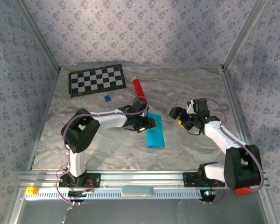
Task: Fold a paper plane with a square sheet of paper (pick it up from the middle)
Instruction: First fold the square sheet of paper in half at the center of the table.
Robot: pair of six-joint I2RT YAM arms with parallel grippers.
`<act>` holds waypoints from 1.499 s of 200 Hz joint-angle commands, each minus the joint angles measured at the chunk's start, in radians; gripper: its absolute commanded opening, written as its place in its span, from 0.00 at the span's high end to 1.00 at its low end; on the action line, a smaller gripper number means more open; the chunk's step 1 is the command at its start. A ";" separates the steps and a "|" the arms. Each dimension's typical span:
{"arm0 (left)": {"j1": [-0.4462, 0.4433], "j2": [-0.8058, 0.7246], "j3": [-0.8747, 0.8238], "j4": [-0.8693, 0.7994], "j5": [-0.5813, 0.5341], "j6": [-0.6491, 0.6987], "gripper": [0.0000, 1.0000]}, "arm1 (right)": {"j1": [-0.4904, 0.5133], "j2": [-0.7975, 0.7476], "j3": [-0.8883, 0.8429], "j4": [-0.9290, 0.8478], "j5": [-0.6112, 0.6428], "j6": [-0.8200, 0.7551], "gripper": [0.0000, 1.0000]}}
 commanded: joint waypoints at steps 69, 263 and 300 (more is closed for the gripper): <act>-0.011 -0.099 -0.016 -0.094 -0.185 0.060 0.43 | 0.017 0.032 0.011 -0.004 -0.023 -0.025 0.16; 0.017 -0.019 0.019 -0.220 -0.168 0.172 0.47 | 0.039 0.049 0.018 0.001 -0.018 -0.031 0.15; 0.020 -0.006 0.035 -0.242 -0.161 0.208 0.47 | 0.039 0.056 0.020 -0.002 -0.017 -0.034 0.15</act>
